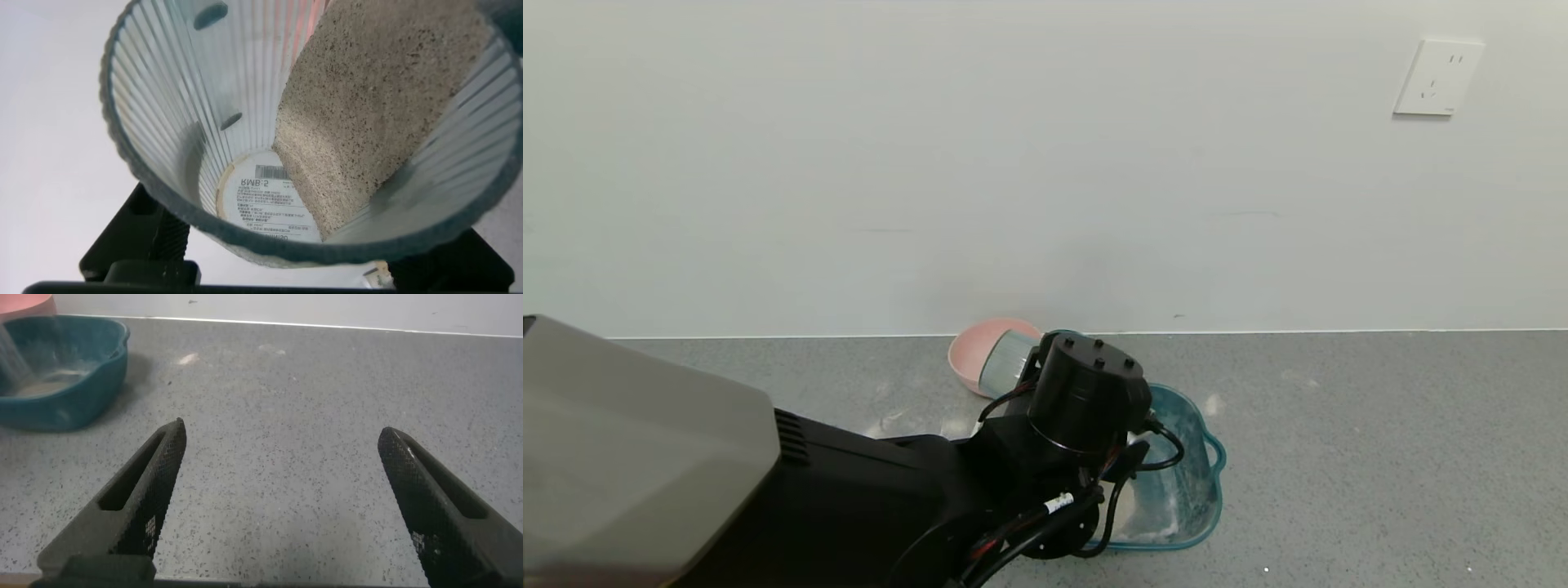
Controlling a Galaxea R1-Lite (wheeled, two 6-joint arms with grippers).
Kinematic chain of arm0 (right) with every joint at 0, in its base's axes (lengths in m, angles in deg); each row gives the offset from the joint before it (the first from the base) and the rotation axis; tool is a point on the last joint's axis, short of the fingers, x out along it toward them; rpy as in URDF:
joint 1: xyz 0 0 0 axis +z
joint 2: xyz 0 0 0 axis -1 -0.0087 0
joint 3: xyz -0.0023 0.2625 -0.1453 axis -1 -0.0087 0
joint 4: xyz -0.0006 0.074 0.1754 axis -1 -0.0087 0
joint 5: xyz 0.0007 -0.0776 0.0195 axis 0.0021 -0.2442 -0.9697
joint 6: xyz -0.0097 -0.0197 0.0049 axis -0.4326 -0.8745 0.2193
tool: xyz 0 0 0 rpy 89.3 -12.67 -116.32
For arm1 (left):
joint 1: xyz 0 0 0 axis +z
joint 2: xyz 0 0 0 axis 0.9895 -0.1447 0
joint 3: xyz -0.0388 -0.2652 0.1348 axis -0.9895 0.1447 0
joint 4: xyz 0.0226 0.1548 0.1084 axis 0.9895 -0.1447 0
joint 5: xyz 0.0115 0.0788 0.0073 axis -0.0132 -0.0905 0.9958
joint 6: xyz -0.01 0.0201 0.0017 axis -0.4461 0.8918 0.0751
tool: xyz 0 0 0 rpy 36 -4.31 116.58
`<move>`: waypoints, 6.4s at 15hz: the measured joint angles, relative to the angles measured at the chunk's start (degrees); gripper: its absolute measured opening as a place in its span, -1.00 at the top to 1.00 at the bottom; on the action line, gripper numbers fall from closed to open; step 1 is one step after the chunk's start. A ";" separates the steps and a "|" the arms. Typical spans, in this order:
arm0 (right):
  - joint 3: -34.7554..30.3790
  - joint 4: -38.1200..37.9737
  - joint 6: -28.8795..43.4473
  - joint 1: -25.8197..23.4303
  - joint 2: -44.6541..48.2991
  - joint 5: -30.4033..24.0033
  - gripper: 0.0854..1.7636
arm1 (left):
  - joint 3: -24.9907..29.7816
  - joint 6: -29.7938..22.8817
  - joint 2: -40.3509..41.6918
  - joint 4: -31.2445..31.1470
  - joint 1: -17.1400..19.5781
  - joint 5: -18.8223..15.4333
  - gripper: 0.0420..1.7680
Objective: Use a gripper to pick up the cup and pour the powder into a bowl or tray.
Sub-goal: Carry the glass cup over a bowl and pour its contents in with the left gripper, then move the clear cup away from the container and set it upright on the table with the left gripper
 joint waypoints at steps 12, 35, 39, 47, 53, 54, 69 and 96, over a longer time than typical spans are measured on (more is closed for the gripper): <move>0.00 0.00 0.02 0.00 0.00 0.00 -0.94 | 0.17 -10.89 0.78 4.66 1.19 -8.42 -0.45; 0.00 -0.02 0.02 0.00 0.00 0.00 -0.94 | 14.03 -36.33 16.06 5.25 22.86 -21.14 -0.45; 0.00 0.00 0.02 0.00 0.00 0.00 -0.94 | 20.85 -41.18 21.61 5.28 30.61 -31.66 -0.45; 0.00 0.00 0.00 0.00 0.00 0.00 -0.94 | 31.43 -61.77 31.62 5.03 44.86 -51.98 -0.45; 0.00 -0.02 0.00 0.00 0.00 0.00 -0.94 | 34.67 -73.59 35.04 5.32 54.36 -67.84 -0.45; 0.00 -0.02 -0.02 0.00 0.00 0.00 -0.94 | 35.01 -75.63 35.07 5.34 55.24 -69.89 -0.45; 0.00 -0.02 0.00 0.00 0.00 0.00 -0.94 | 30.67 -87.89 5.30 35.17 59.12 -73.17 -0.45; 0.00 -0.02 0.05 0.00 0.00 0.00 -0.94 | 25.33 -88.67 -12.59 41.80 57.16 -73.44 -0.45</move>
